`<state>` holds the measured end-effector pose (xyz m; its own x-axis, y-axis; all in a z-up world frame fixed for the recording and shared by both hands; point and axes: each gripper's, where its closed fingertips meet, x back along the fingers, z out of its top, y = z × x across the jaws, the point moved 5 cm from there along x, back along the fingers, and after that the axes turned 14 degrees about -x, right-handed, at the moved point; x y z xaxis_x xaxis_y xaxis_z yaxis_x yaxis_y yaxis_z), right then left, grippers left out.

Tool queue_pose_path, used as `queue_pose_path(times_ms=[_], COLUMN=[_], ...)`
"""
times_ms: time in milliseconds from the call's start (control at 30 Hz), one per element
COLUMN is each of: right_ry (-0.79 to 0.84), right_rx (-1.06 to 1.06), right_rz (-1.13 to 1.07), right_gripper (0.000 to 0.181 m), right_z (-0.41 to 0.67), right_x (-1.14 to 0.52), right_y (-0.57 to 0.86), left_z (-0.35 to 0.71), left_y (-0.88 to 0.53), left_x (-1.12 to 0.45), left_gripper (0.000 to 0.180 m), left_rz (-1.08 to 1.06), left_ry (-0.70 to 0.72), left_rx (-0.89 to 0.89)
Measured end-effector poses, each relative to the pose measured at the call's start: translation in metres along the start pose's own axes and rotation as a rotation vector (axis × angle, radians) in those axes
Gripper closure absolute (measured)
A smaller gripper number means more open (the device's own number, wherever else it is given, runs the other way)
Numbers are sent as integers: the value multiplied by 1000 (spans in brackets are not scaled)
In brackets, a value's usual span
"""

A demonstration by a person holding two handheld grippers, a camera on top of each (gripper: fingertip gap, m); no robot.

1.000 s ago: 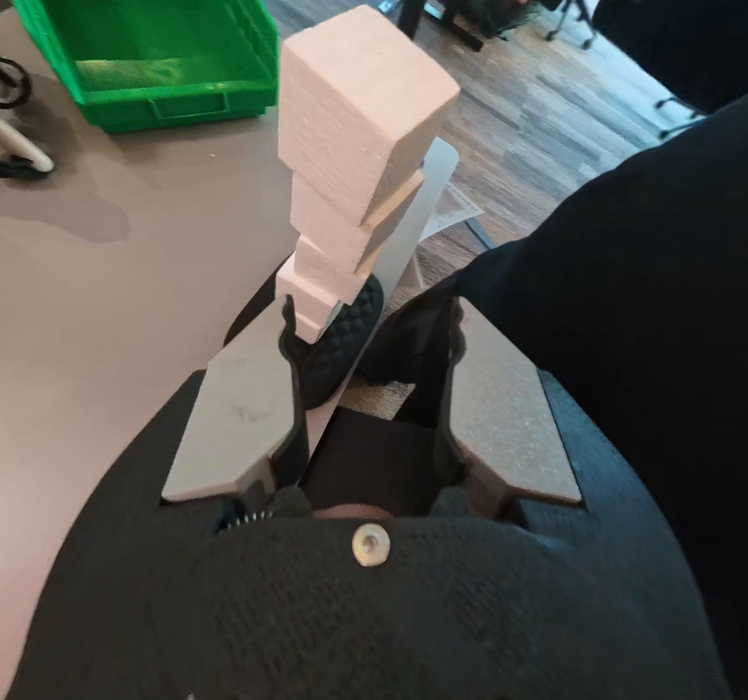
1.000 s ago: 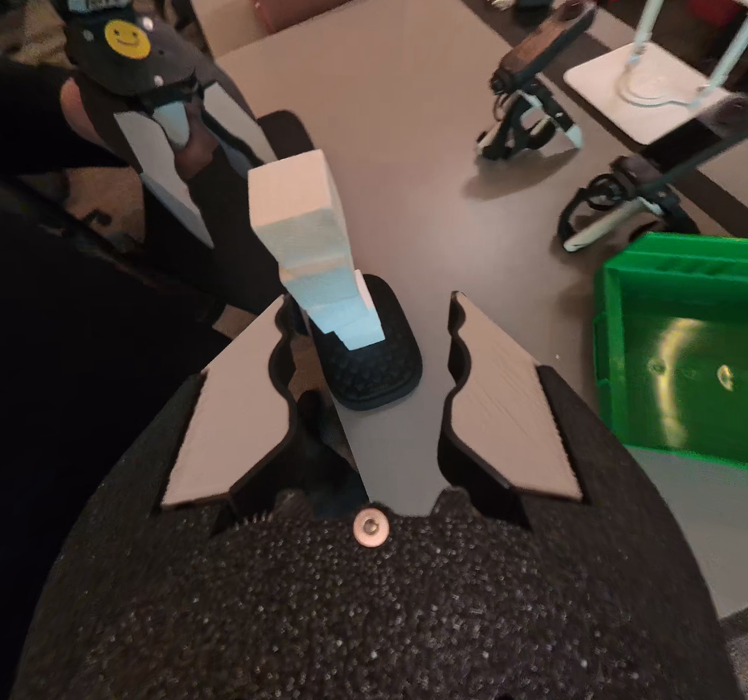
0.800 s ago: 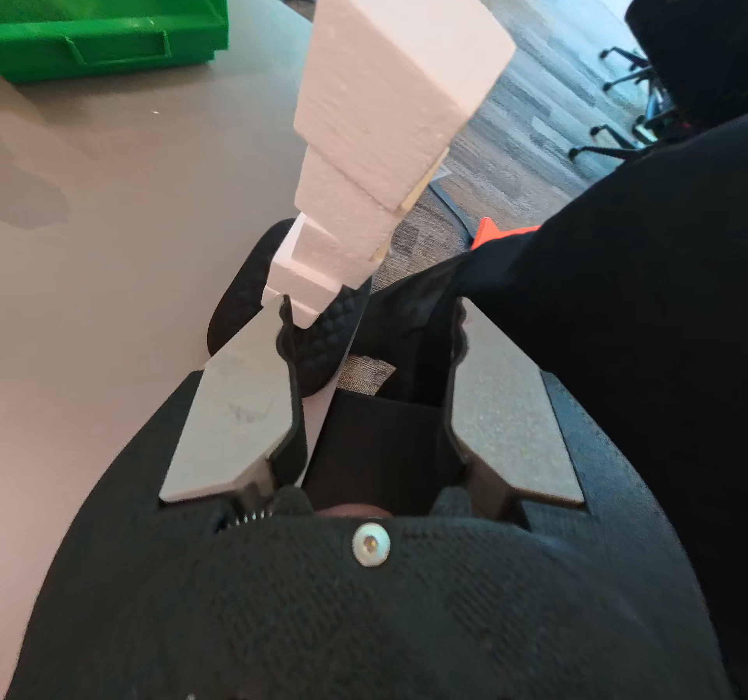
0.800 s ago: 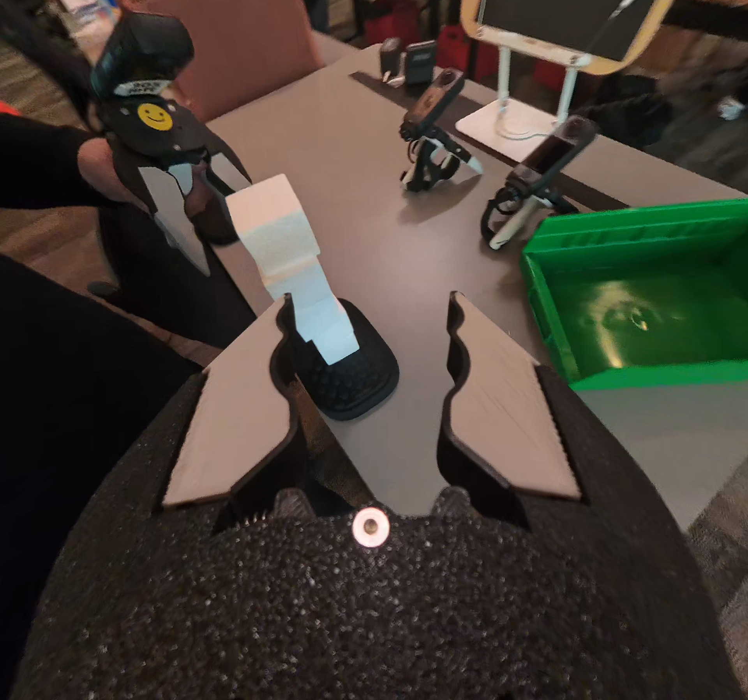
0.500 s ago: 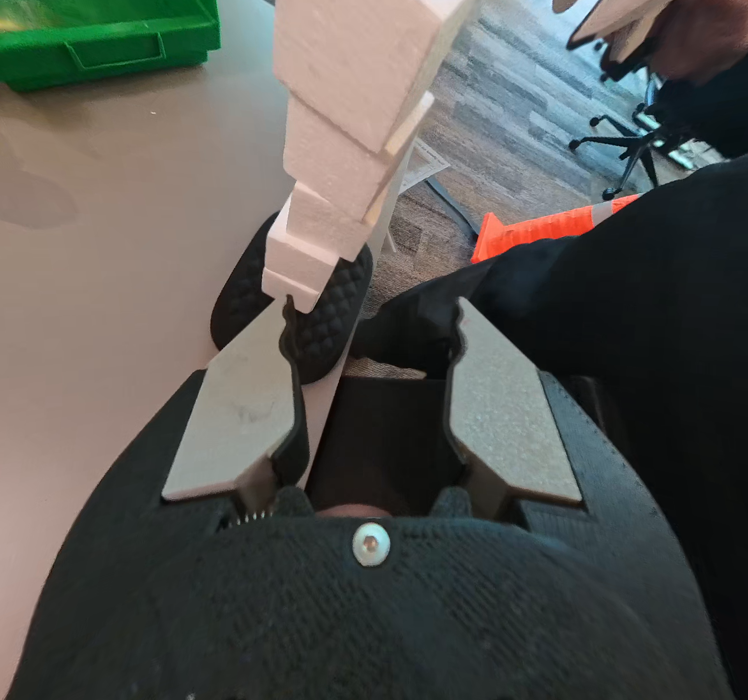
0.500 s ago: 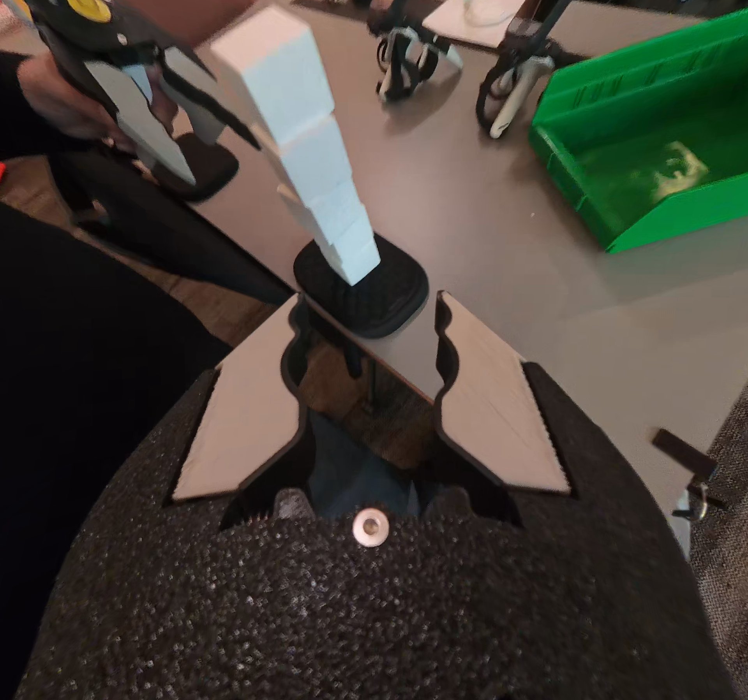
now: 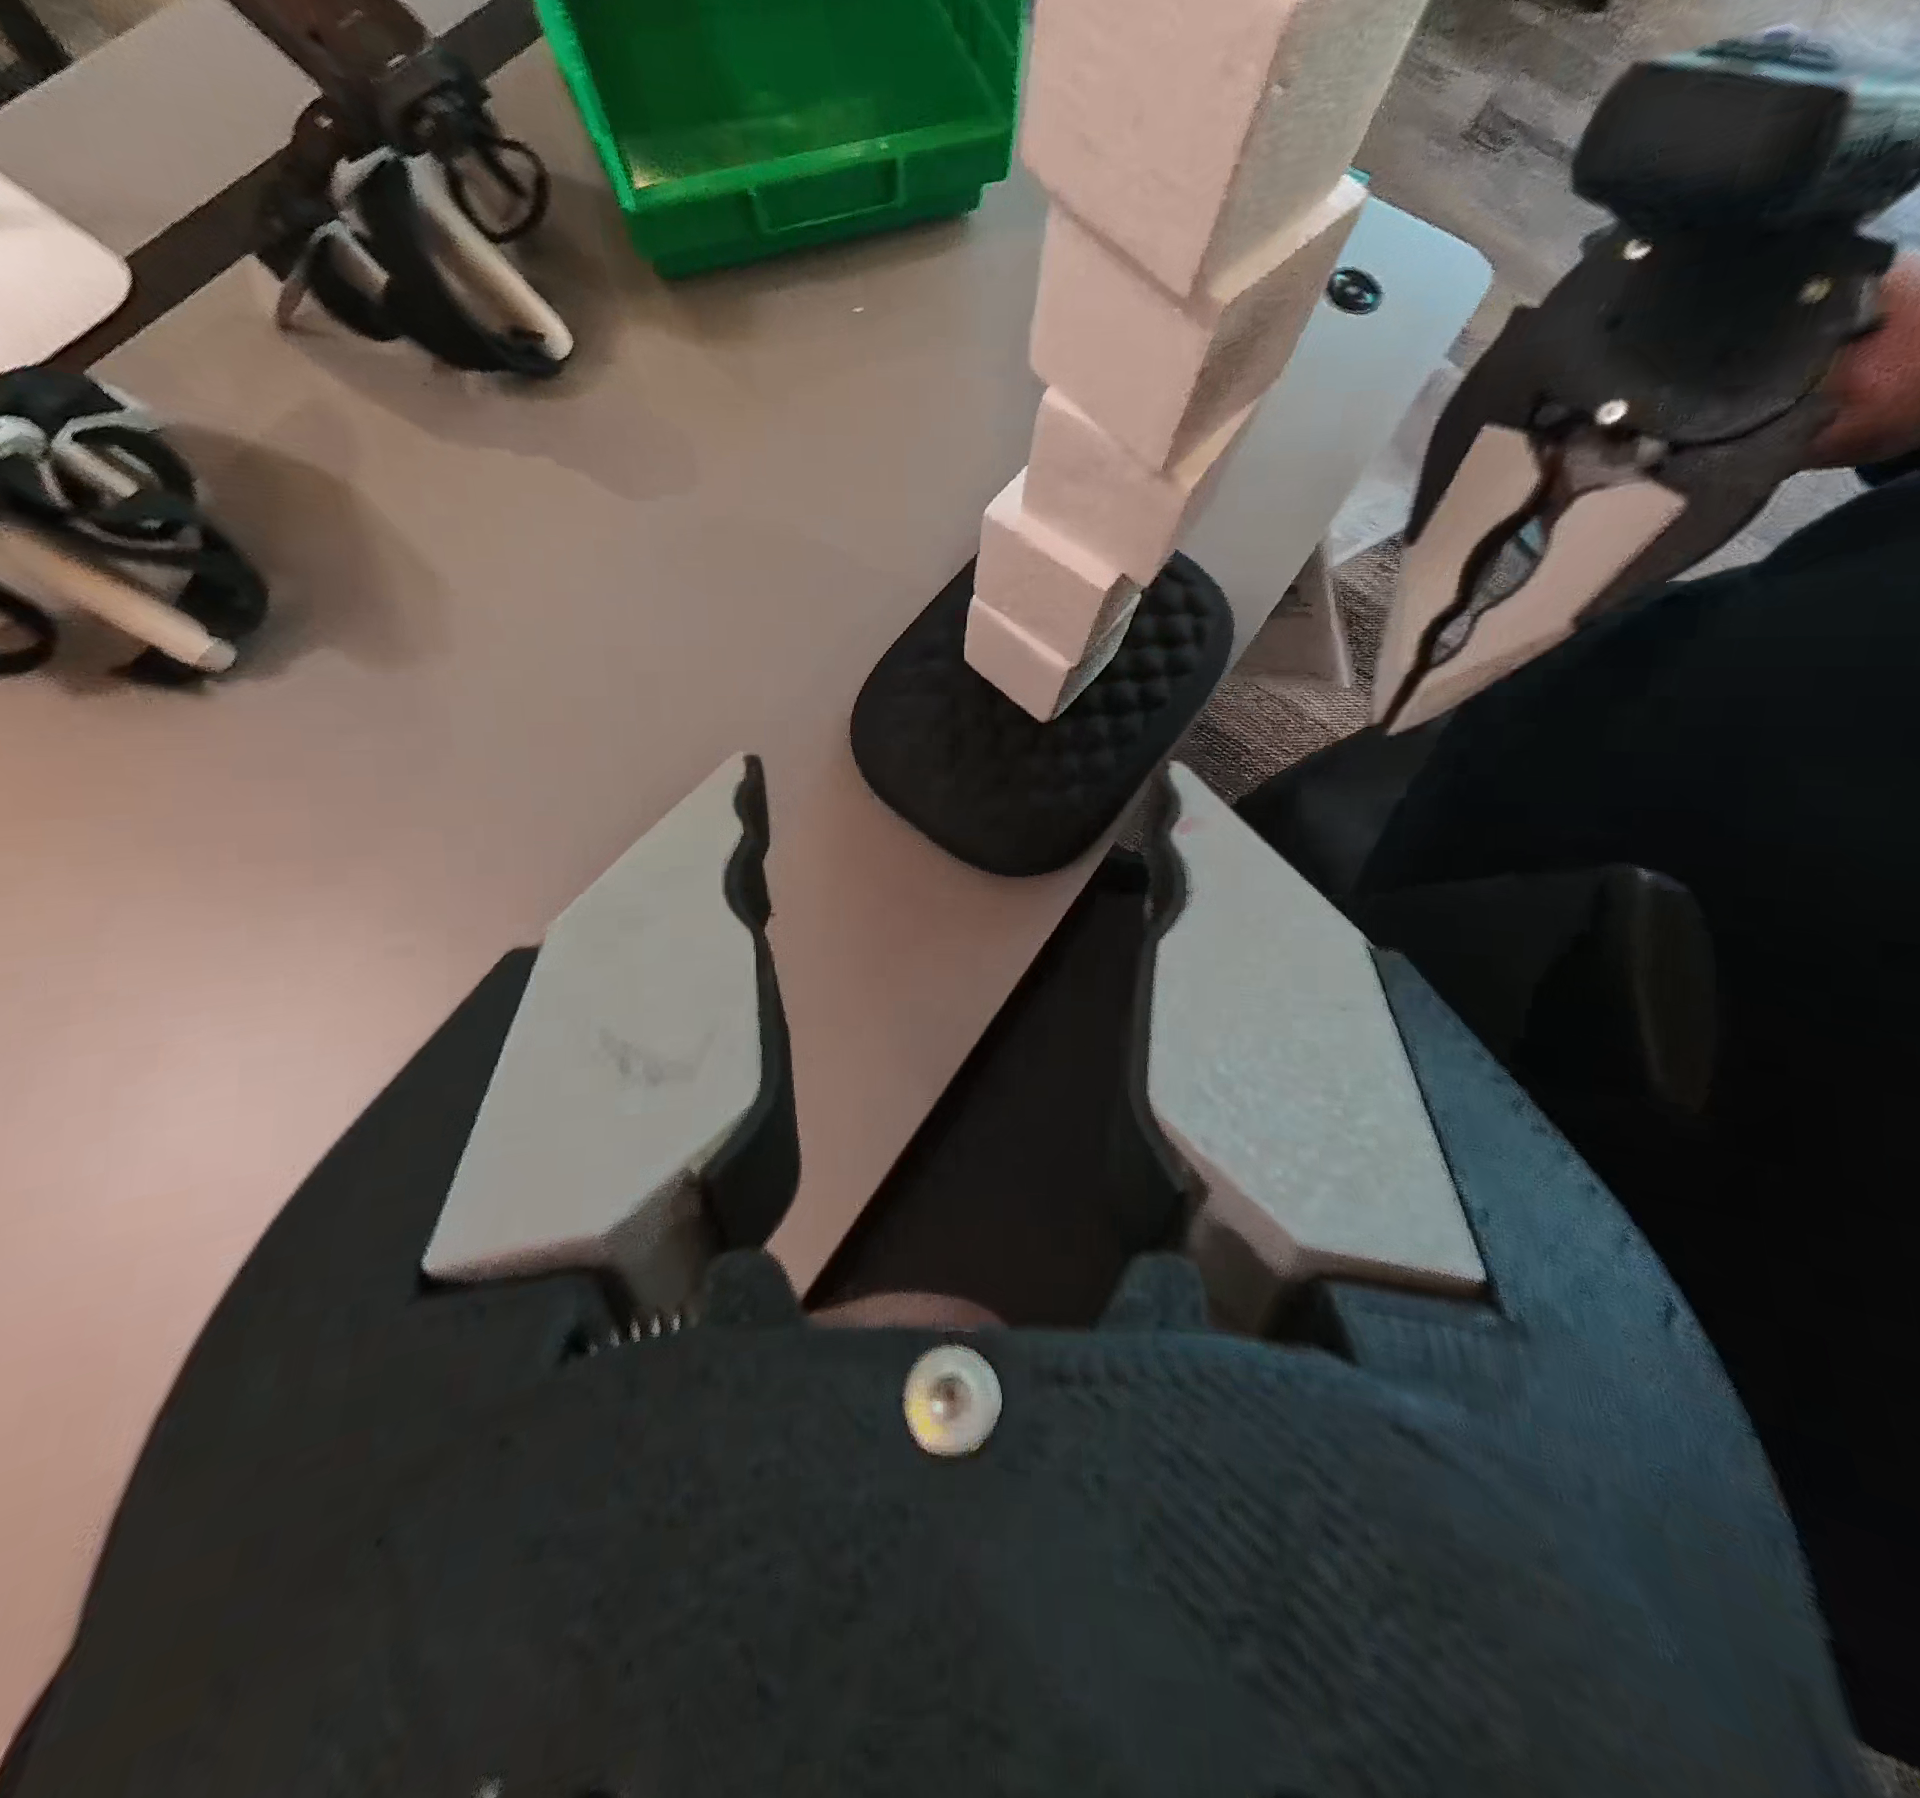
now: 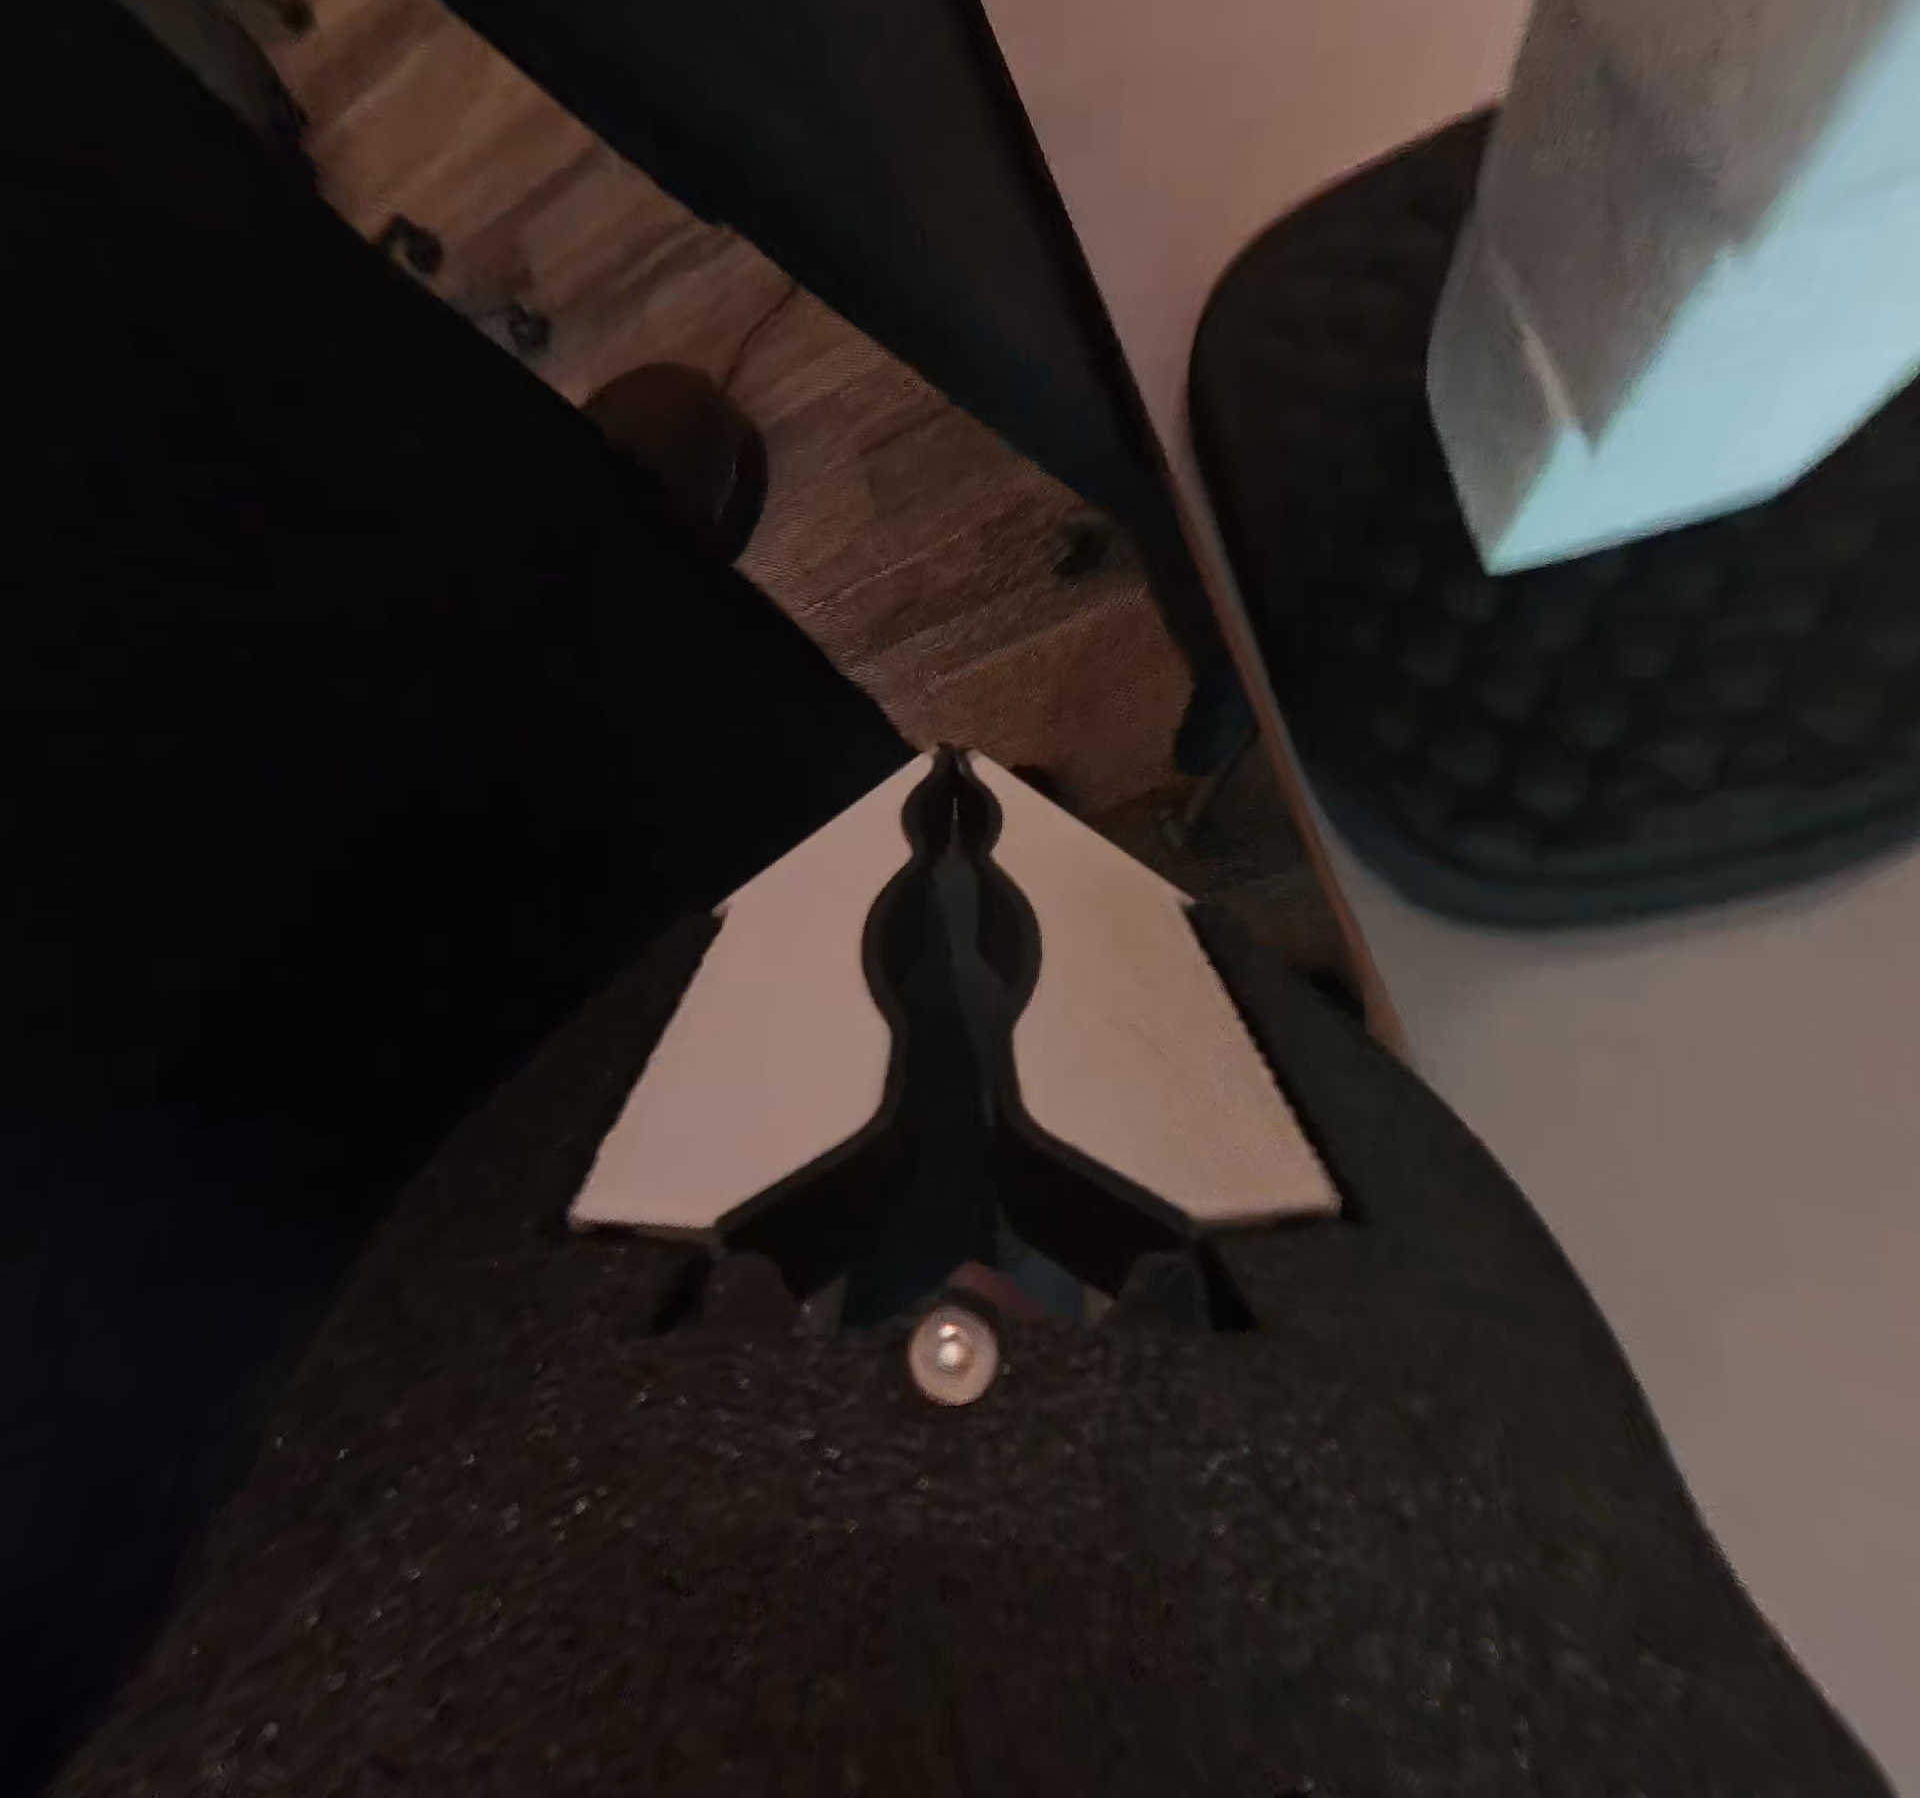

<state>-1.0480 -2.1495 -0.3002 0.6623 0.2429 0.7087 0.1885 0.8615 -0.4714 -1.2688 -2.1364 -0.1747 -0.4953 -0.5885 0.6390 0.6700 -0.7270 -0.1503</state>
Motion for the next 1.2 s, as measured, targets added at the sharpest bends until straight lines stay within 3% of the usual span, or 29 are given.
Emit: queue_pose_path(times_ms=[133, 200, 333, 700, 967, 1200], right_ry=[19, 75, 165, 239, 269, 168], right_rx=[165, 258, 186, 0, 210, 260], right_rz=[-56, -276, -443, -273, -214, -30], right_gripper=[181, 181, 181, 174, 161, 154], right_z=[60, 105, 173, 147, 175, 153], right_x=[-33, -37, 7, 54, 48, 22], right_y=[22, 61, 116, 169, 164, 135], left_z=[-2, -3, 1, -7, -11, -13], left_y=[3, 3, 5, 17, 21, 19], left_x=[6, 7, 13, 5, -19, -19], left_gripper=[109, 109, 109, 109, 113, 113], left_rz=[54, 72, 113, 191, 261, 346], left_ry=[-39, -76, -90, -184, -250, -284], left_rx=[34, 50, 84, 238, 336, 375])
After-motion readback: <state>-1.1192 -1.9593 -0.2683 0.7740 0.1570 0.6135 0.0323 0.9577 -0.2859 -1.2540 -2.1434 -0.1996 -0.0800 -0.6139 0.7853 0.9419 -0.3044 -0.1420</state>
